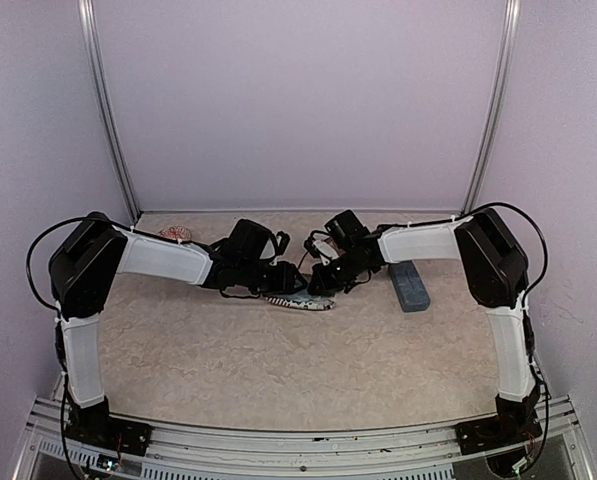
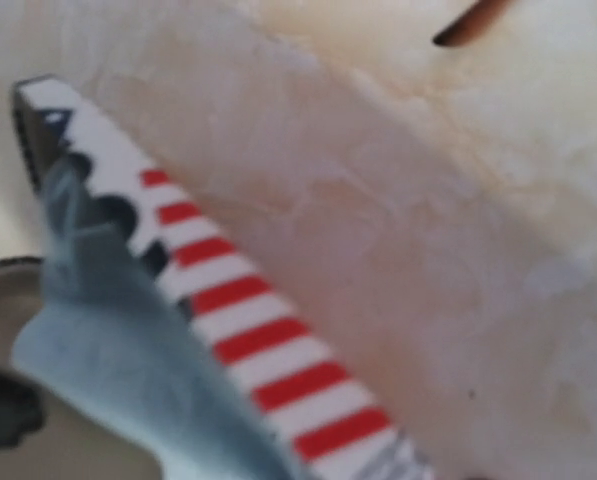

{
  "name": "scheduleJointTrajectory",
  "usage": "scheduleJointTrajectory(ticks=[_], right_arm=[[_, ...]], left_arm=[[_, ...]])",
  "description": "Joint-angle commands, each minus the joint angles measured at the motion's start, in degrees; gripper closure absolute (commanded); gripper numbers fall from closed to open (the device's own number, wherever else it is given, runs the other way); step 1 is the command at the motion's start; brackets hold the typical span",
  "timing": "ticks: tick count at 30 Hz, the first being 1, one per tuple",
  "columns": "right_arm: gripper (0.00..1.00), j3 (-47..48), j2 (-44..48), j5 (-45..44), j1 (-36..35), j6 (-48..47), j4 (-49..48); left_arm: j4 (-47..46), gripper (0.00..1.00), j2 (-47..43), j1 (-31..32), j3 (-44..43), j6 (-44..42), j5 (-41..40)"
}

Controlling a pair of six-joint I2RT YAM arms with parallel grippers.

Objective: Organize the sunglasses
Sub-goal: Adjust the folded cleaning cloth on the sunglasses case, then pick up the sunglasses from the center of the board.

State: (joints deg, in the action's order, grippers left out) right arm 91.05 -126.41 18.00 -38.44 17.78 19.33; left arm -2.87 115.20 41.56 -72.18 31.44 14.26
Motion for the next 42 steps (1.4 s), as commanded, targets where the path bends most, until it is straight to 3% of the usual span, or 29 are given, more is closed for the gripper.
scheduleJointTrajectory(ticks=[1,11,15,21,30,34,42], right_arm=[[0.89,-1.7,5.6,0.4,0.5,0.1,-2.0],[0.75,-3.6,14.6,-4.2,2.6,-3.3,-0.4],[0.61,-3.7,17.8,-11.4,4.4,-7.0,0.2],[0.51,-0.9,16.9,-16.2,8.6,-10.2,1.6],[0.49,2.8,9.5,-9.4,14.7,-10.1,2.2],[0.50,6.8,4.6,-6.3,15.7,-10.8,4.6],[0.56,14.0,-3.5,-7.9,16.0,-11.8,8.7]], left_arm=[[0.6,0.53,0.8,0.2,-1.6,-0.9,0.7],[0.8,0.53,-3.9,-0.2,-0.6,0.2,0.9],[1.1,0.53,-8.3,-0.8,0.8,0.7,0.4],[2.7,0.39,-17.5,-1.5,5.0,0.6,-3.1],[6.9,0.18,-32.4,-3.8,9.4,0.4,-9.8],[9.2,0.02,-38.5,-4.7,10.9,0.1,-14.7],[11.3,0.01,-47.1,-8.2,14.5,3.0,-16.0]])
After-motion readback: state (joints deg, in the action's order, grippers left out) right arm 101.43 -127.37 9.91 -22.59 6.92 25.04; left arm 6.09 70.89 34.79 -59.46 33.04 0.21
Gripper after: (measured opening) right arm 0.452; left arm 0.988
